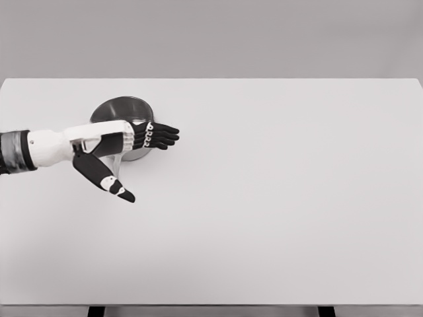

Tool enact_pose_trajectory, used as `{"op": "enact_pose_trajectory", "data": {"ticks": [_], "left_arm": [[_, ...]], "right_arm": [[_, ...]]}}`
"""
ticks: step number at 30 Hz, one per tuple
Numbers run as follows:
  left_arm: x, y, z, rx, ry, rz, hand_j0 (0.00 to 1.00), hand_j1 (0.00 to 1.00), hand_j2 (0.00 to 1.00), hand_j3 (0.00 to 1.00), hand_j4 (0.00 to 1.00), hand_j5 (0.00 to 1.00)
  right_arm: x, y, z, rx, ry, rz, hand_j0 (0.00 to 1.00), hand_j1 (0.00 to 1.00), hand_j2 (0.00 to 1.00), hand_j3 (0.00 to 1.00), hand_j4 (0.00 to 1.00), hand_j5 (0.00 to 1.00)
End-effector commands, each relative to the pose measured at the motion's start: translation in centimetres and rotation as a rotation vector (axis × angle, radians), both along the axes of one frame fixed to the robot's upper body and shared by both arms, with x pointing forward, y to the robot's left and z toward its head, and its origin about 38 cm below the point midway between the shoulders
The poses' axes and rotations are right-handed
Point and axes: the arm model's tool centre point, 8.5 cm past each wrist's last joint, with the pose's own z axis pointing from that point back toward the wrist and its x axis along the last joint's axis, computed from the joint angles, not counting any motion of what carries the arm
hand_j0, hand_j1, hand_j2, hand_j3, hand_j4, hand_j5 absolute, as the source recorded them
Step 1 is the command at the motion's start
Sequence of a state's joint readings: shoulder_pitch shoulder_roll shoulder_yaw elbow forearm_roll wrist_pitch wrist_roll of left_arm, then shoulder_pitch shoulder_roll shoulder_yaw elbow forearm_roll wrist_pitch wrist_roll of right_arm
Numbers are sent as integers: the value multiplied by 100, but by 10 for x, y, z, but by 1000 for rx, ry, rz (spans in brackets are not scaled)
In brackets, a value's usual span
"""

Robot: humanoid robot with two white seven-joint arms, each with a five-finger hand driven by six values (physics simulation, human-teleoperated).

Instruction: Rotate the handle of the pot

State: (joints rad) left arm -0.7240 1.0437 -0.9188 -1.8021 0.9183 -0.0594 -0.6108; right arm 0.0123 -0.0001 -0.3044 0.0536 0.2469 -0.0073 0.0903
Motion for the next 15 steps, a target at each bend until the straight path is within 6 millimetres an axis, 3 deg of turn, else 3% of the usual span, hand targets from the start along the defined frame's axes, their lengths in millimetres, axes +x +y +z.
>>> {"op": "enact_pose_trajectory", "data": {"ticks": [1,5,15], "left_arm": [[-4,-1,-12,18,47,-4,100,100,100,100,100,100],[-14,1,-34,22,107,-2,100,100,100,100,100,100],[-28,14,-59,46,182,26,100,100,100,100,100,100]], "right_arm": [[0,0,0,0,1,1,100,100,100,100,100,100],[0,0,0,0,1,1,100,100,100,100,100,100],[0,0,0,0,0,1,100,100,100,100,100,100]]}}
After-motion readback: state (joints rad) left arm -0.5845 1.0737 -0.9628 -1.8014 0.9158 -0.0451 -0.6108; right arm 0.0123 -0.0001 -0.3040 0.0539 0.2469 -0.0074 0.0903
